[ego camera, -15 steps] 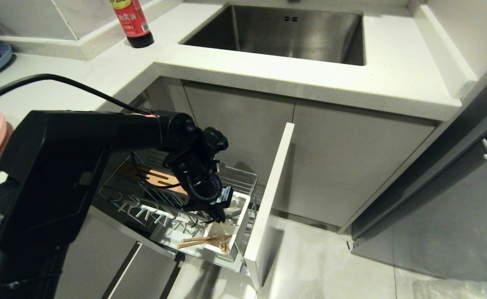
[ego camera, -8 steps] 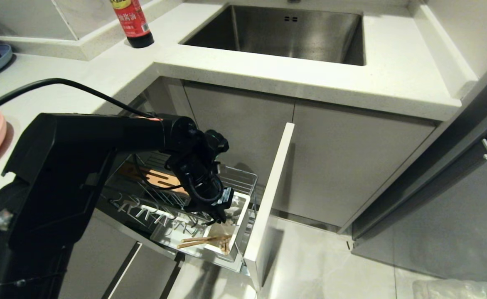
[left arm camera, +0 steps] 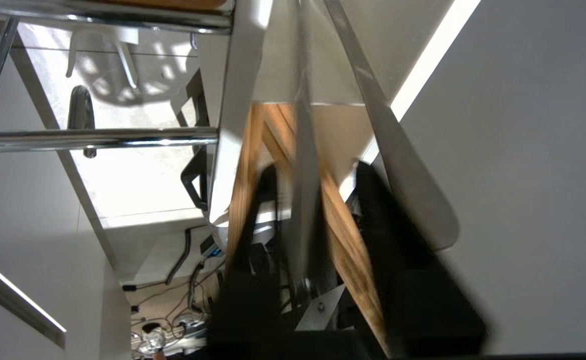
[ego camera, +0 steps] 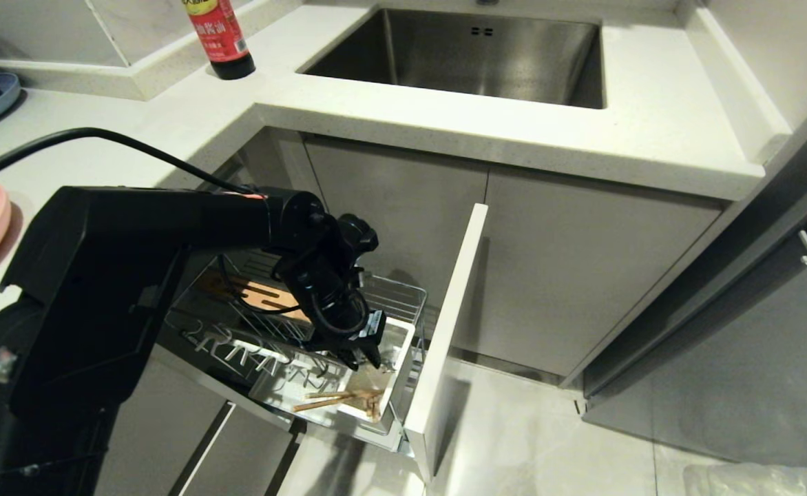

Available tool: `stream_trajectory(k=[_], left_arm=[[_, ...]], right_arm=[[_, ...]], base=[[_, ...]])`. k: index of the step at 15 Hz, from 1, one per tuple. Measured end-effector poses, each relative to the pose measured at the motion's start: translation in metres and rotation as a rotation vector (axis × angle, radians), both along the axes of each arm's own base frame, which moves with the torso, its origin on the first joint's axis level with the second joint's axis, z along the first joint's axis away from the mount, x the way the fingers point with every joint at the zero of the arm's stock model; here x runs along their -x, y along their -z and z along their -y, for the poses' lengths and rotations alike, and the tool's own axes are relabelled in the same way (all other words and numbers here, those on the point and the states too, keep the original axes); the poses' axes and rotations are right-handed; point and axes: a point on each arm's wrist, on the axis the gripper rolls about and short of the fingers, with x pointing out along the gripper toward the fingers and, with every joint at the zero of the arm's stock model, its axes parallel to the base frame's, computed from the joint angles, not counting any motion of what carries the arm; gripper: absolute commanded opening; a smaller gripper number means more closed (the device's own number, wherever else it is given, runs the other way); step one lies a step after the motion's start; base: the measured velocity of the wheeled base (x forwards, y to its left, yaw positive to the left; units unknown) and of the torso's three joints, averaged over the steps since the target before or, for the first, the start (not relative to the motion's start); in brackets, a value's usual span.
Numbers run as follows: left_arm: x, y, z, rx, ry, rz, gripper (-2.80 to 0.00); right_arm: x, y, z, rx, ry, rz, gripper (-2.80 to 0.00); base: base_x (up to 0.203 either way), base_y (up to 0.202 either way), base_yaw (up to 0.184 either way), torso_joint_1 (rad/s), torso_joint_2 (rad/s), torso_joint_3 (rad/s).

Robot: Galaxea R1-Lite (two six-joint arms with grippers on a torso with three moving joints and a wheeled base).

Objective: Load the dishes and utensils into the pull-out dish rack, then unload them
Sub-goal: Pick up the spoon and place it in the cupboard, then pick up the plate and place it in the cupboard

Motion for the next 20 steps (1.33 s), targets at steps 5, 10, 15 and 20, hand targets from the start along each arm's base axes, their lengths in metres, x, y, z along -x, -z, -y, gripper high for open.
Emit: stream_trajectory(k=[5, 10, 15, 20], left_arm=[[0.001, -0.002, 0.0, 0.001, 0.0, 0.005, 0.0], [0.015, -0.037, -0.006, 0.033, -0.003, 0.078, -1.38], [0.056, -0.103, -0.026, 0.054, -0.019, 0.209, -2.8], [0.121, -0.171, -0.055, 0.112, -0.043, 0.373, -2.8]], right_arm=[[0.0, 0.0, 0.0, 0.0, 0.0, 0.0, -2.8], [0.0, 0.0, 0.0, 0.0, 0.0, 0.0, -2.8], [0.0, 0.0, 0.0, 0.0, 0.0, 0.0, -2.8], [0.0, 0.0, 0.0, 0.0, 0.0, 0.0, -2.8]], base=[[0.0, 0.0, 0.0, 0.0, 0.0, 0.0], [0.0, 0.0, 0.0, 0.0, 0.0, 0.0], [0.0, 0.0, 0.0, 0.0, 0.0, 0.0], [0.0, 0.0, 0.0, 0.0, 0.0, 0.0]])
